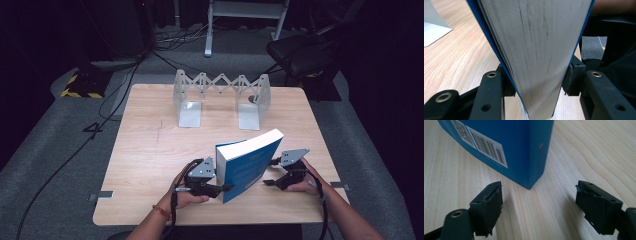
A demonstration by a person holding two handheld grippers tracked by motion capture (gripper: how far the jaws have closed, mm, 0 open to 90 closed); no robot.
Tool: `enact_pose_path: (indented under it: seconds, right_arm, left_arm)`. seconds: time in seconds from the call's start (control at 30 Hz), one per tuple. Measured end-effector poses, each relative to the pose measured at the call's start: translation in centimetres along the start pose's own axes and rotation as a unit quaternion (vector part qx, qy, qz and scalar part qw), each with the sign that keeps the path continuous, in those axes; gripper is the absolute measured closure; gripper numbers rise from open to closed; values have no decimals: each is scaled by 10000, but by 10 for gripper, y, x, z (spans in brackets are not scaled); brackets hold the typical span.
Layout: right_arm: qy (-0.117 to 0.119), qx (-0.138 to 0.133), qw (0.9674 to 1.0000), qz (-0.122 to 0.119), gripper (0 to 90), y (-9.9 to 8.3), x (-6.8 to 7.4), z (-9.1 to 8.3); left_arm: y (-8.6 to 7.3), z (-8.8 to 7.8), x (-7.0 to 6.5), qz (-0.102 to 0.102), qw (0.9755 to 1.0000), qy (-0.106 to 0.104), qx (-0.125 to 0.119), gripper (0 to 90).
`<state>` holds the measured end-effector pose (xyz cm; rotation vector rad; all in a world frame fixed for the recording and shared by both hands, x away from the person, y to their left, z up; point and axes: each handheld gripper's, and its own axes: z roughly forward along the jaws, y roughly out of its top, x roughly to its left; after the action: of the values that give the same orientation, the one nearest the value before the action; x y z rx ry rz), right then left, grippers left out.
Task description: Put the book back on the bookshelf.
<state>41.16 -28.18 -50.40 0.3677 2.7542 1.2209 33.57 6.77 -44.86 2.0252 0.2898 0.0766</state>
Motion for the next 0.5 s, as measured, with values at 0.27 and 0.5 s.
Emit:
enact_pose_path:
  seconds: [0.27, 0.5]
  right_arm:
    - [245, -6, 9994, -242, 232, 10, 9, 11]
    - [370, -50, 9986, -382, 301, 10, 12, 11]
  left_arm:
    - [0, 0, -1, 15, 10000, 9, 15, 543]
    - [0, 4, -5, 172, 9995, 131, 216, 521]
